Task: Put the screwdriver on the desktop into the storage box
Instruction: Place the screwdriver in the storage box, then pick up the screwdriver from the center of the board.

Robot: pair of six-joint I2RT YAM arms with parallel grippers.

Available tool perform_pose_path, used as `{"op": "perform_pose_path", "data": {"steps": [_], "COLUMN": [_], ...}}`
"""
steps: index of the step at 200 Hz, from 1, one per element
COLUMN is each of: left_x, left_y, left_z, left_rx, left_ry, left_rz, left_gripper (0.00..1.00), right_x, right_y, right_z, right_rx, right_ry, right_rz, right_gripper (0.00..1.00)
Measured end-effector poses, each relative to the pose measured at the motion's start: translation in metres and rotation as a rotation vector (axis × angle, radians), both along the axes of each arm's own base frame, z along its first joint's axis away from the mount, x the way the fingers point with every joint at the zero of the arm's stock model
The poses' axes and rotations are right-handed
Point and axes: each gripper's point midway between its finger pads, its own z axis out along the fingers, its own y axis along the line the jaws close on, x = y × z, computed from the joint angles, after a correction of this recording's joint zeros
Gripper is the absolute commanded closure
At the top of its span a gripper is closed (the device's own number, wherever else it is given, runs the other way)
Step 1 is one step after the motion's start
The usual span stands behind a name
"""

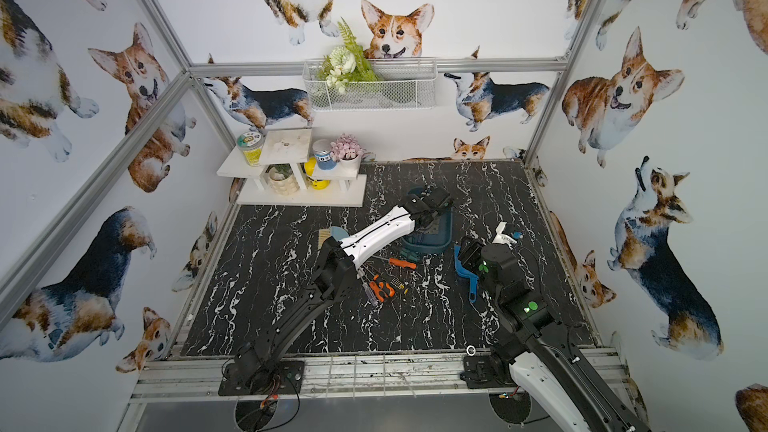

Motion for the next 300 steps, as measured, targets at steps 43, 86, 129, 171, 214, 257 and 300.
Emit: {"op": "perform_pose_path", "data": {"steps": [43,86,129,171,214,257,300], "left_x": [0.001,0.004,0.005,-0.044,-0.079,-0.115,-0.156], "left_y": [0.001,-0.003,0.005,0.067,0.153,0.248,0.322], "left_z": [-0.003,0.019,0.11,0.121,0.137,0.083,0.035], "left_rx": [-0.007,-0.044,-0.143,-0.201,-0.336,-0.37,-0.408], "left_ry": [0.01,-0.02,-0.161,-0.205,-0.335,-0.299,-0.253], "left_rz": [0.016,0.019,0.078,0.132,0.296,0.513,0.74], "left_gripper": [0.41,0.41,0.43,0.43,0.44,0.48,0.49], "right_x": [-0.001,0.002,0.014,0.03,0.027,0.005,-0.025], "right_y": [0.0,0.001,0.013,0.042,0.113,0.215,0.284], "right_z": [-0.001,-0.005,0.004,0.001,-0.011,-0.044,-0.085], "right_rx": [-0.002,-0.008,-0.024,-0.047,-0.109,-0.277,-0.425], "right_ry": [0.006,0.024,0.02,0.054,0.099,0.186,0.268], "right_rz": [-0.001,0.001,0.05,0.181,0.422,0.725,0.932], "right_gripper": [0.35,0.36,0.43,0.47,0.54,0.57,0.6]}}
